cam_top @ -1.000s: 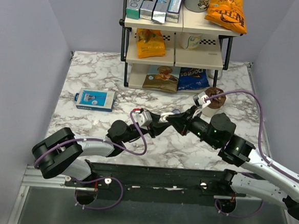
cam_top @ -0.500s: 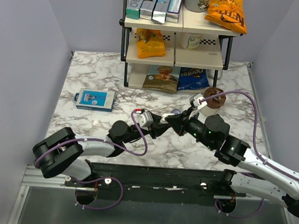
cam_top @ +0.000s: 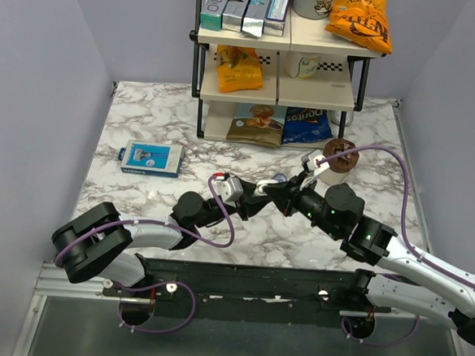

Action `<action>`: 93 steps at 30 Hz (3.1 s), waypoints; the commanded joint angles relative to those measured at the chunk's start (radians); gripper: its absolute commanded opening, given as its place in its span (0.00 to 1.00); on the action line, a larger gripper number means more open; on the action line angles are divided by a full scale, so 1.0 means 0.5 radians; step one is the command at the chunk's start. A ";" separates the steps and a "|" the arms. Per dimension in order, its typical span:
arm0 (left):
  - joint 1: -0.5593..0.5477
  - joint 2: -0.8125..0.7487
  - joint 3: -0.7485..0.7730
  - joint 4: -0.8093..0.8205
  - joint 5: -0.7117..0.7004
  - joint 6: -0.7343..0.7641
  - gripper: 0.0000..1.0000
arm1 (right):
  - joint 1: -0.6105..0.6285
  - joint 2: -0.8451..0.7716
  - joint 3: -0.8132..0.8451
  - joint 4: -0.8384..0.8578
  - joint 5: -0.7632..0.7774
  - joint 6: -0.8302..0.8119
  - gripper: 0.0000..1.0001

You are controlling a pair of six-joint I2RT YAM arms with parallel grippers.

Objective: Insert the wireless bluetooth earbuds into the charging case
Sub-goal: Place the earbud in the charging case, then pick up the earbud from the center of the board.

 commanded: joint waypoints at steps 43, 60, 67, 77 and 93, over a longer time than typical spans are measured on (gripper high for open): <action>-0.046 -0.037 0.038 0.662 -0.163 0.010 0.00 | 0.097 -0.088 0.008 -0.027 0.138 0.046 0.36; -0.012 -0.417 -0.186 0.381 -0.335 0.117 0.00 | 0.085 -0.401 -0.035 -0.288 0.648 -0.064 0.47; -0.009 -1.103 -0.266 -0.407 -0.672 0.231 0.00 | 0.076 -0.110 -0.152 -0.267 0.256 -0.012 0.47; -0.015 -1.893 -0.343 -1.227 -1.016 0.329 0.00 | 0.076 0.740 -0.134 0.193 -0.628 0.077 0.45; -0.019 -2.108 -0.370 -1.399 -1.004 0.308 0.00 | 0.076 1.639 0.302 0.304 -0.758 0.151 0.41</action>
